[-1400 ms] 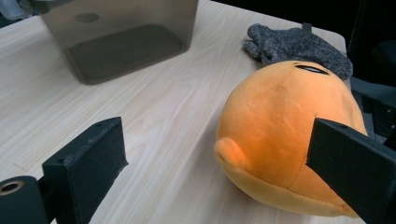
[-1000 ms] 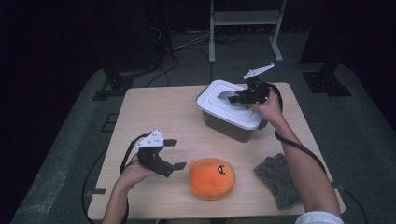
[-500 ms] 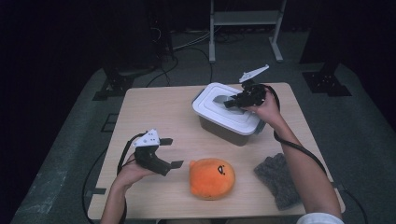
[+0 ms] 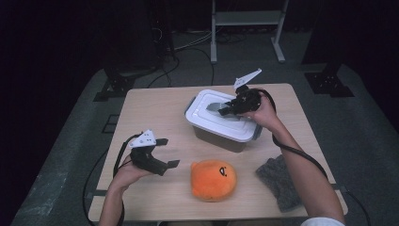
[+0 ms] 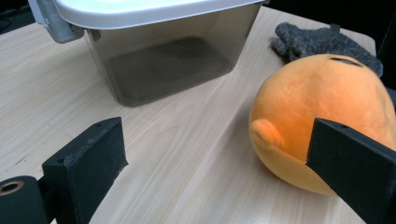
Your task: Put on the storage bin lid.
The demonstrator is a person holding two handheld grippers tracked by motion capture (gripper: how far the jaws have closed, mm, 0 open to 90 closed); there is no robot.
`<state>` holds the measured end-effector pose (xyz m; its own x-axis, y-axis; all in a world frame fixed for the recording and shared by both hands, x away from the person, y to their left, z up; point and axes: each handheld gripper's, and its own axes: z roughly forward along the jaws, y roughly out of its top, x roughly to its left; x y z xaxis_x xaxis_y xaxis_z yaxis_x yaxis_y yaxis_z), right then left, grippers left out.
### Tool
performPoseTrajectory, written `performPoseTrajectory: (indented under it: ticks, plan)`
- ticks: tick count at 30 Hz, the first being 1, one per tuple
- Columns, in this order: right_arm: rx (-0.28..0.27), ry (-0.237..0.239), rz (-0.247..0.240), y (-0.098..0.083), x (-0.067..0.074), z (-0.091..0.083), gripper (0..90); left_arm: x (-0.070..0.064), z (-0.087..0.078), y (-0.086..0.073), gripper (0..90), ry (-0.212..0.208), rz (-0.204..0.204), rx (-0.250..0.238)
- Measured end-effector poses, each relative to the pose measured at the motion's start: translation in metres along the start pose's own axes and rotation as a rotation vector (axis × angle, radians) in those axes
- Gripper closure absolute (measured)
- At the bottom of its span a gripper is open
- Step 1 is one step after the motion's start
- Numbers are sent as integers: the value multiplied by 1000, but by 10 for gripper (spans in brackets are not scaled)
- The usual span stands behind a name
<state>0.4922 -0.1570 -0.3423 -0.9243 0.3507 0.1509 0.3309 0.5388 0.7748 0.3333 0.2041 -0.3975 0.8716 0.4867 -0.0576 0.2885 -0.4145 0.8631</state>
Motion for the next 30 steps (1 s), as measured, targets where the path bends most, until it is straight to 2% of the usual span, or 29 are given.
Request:
performPoseTrajectory:
  ticks: [10, 18, 30]
  plan:
    - [17, 61, -50, 7, 15, 12, 664, 1, -2, -5, 40, 8, -9, 5]
    - [37, 83, -91, 13, 23, 20, 663, -1, -8, -9, 40, 32, -18, 11]
    - [52, 129, -111, 19, 31, 28, 663, -4, -13, -25, 40, 38, -28, 38]
